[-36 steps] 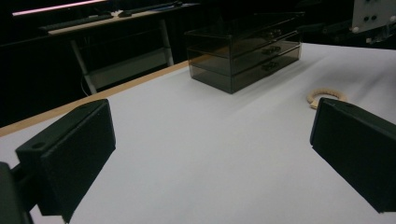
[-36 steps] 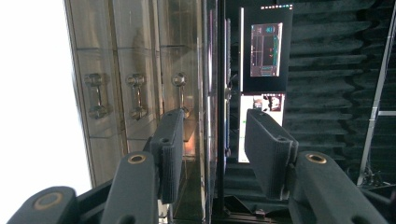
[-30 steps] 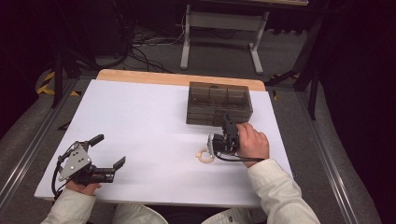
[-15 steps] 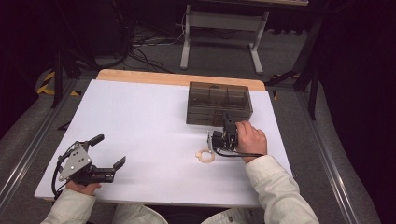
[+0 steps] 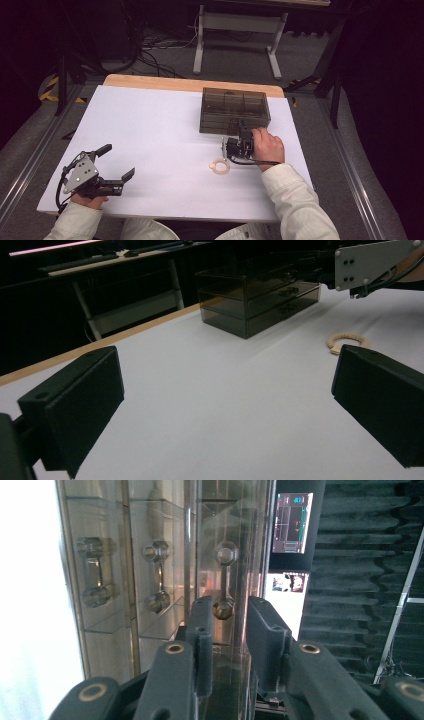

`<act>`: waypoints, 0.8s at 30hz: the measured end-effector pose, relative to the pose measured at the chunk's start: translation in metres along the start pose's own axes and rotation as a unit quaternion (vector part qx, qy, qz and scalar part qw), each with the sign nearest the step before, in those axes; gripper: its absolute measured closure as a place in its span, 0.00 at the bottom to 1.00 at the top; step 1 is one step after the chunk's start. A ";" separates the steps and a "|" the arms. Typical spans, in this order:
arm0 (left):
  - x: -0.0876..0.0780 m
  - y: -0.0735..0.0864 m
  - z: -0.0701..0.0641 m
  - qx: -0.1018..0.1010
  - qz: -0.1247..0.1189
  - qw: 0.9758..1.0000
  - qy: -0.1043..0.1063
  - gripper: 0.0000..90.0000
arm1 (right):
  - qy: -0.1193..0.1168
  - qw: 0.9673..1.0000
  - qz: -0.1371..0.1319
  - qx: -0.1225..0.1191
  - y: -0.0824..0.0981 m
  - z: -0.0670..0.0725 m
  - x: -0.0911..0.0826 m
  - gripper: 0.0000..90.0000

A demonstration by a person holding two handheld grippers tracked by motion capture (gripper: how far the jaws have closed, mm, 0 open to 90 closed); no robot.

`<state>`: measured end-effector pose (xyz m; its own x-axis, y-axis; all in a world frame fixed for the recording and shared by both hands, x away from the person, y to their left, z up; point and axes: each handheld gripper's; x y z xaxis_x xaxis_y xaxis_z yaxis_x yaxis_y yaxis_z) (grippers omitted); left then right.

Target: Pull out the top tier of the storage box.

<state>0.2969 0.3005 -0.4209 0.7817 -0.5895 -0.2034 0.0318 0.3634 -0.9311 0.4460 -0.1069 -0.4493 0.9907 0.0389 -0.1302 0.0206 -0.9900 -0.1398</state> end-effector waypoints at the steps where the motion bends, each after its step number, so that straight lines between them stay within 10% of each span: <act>1: 0.000 0.000 0.000 0.000 0.000 1.000 0.000 0.01 | -0.005 1.000 0.008 0.007 0.000 0.001 -0.001 0.83; 24: 0.000 0.000 0.000 -0.005 -0.001 1.000 -0.001 0.01 | -0.021 1.000 0.003 0.007 0.000 -0.002 -0.008 0.90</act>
<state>0.2969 0.3010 -0.4210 0.7831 -0.5883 -0.2014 0.0272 0.3561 -0.9341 0.4384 -0.1078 -0.4466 0.9843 0.0389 -0.1719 0.0124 -0.9882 -0.1524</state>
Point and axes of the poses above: each handheld gripper's, and its own axes: x roughly forward along the jaws, y roughly out of its underside, z roughly to its left, and after that the axes turned 10 degrees about x, right-handed
